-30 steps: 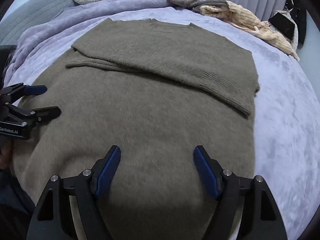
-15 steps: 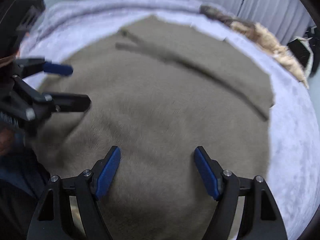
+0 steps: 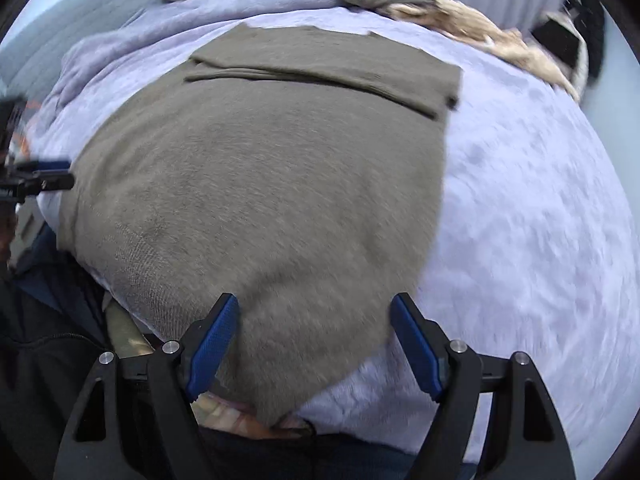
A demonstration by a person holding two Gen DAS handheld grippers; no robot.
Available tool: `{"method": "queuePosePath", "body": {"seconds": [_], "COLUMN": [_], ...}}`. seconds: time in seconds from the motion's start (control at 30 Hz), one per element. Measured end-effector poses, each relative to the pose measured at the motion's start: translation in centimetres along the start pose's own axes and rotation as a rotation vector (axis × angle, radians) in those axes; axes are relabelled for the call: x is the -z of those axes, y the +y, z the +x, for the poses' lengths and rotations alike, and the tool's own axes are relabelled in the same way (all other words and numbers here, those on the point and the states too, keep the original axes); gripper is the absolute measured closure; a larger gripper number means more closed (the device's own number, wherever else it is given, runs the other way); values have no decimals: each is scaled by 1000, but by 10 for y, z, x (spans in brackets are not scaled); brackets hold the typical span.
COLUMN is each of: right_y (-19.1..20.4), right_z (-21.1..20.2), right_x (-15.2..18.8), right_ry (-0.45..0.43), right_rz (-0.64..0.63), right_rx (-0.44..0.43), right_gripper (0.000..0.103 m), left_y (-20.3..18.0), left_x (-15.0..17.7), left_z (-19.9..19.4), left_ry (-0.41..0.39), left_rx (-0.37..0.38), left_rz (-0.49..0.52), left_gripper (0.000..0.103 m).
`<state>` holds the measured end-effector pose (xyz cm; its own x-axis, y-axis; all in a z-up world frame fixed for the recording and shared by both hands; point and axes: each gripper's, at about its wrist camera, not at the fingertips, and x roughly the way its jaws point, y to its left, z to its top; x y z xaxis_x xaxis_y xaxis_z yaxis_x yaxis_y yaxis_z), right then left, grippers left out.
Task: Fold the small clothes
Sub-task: 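Move both tools down to the sweater hem, then close the left tool on the hem while the right tool grasps the hem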
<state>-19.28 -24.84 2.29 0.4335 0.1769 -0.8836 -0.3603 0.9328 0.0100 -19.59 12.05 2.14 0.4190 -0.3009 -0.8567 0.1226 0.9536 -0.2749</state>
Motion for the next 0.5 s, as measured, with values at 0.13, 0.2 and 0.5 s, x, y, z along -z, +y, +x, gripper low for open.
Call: {"method": "queuePosePath", "body": {"seconds": [0.13,0.2,0.5], "right_y": [-21,-19,0], "right_z": [8,16,24], "right_x": [14,18,31], "right_ry": [44,54,28], "right_rz": [96,114,122], "right_rx": [-76,-123,-176], "right_gripper": [22,20,39], "left_y": [12,2,-33], "left_x": [7,6,8], "left_z": [13,17,31], "left_ry": [35,49,71], "left_rx": [61,81,-10], "left_rz": [-89,-68,-4], "left_gripper": [0,0,20]}}
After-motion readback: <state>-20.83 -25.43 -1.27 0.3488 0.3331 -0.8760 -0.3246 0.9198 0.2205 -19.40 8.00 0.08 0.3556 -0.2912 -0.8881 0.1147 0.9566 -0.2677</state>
